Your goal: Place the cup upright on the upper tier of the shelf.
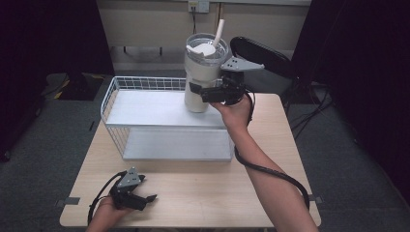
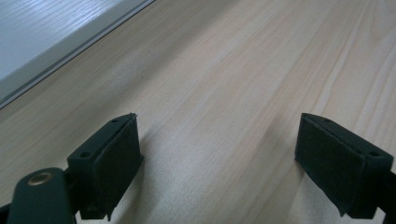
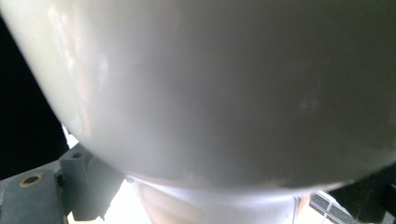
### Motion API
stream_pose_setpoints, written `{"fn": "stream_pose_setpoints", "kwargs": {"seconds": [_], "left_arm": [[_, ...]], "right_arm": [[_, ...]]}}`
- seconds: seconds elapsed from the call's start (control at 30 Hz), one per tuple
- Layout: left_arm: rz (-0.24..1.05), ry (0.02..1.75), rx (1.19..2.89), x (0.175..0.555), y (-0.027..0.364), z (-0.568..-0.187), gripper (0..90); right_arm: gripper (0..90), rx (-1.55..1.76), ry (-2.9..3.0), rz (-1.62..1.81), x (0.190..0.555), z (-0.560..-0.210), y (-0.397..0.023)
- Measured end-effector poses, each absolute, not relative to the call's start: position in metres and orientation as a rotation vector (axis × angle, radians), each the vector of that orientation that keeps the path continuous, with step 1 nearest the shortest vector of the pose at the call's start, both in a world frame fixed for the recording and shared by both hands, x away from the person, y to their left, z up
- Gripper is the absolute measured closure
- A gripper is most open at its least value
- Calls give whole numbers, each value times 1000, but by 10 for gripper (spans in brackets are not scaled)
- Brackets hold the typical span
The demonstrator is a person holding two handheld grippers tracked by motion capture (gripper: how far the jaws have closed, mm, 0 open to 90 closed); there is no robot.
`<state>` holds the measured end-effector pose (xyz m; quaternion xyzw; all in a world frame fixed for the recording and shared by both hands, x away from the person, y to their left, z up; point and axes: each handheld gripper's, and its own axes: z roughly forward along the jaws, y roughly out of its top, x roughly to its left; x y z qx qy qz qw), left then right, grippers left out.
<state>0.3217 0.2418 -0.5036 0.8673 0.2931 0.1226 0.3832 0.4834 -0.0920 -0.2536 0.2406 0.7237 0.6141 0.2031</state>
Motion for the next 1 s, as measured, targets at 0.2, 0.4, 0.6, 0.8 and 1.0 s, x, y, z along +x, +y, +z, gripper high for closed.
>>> {"fn": "stream_pose_setpoints", "kwargs": {"seconds": [0.2,0.4,0.6,0.8,1.0], "left_arm": [[311,748,2211,322,242,-504,134],[305,752,2207,321,241,-504,133],[306,749,2212,322,242,-503,133],[304,752,2208,321,241,-504,133],[308,749,2210,322,242,-504,132]], "right_arm": [[101,693,2016,1714,488,-257,-89],[101,714,2015,1697,491,-261,-87],[101,728,2015,1688,494,-266,-85],[100,746,2018,1681,496,-269,-85],[100,763,2005,1689,496,-271,-85]]}}
